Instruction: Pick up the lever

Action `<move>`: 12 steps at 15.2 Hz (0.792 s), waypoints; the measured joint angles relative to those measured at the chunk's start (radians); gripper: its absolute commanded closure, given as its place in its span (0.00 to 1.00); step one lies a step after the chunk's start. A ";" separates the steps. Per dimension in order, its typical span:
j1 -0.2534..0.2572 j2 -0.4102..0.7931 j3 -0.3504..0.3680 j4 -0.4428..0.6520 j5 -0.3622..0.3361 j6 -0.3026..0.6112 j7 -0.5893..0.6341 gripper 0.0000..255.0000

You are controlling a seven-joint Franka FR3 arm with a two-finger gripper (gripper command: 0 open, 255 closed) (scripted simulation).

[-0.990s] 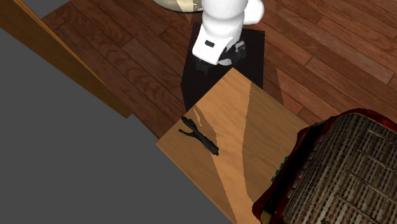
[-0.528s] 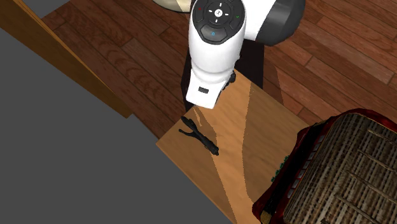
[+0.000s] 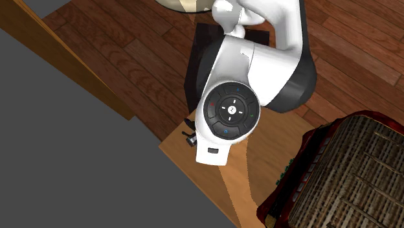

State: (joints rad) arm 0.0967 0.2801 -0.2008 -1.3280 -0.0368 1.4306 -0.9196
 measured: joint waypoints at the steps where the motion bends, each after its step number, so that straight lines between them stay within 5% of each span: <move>1: -0.002 0.063 0.005 0.081 0.000 -0.023 -0.024 0.00; 3: -0.005 0.124 0.010 0.154 -0.005 -0.040 -0.058 0.00; 10: -0.002 0.132 0.014 0.074 -0.009 0.045 -0.061 0.00; 11: -0.001 0.130 0.014 0.066 -0.009 0.052 -0.060 1.00; 12: -0.001 0.129 0.014 0.062 -0.009 0.055 -0.060 1.00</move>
State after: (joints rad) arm 0.0957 0.4091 -0.1871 -1.2660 -0.0458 1.4851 -0.9793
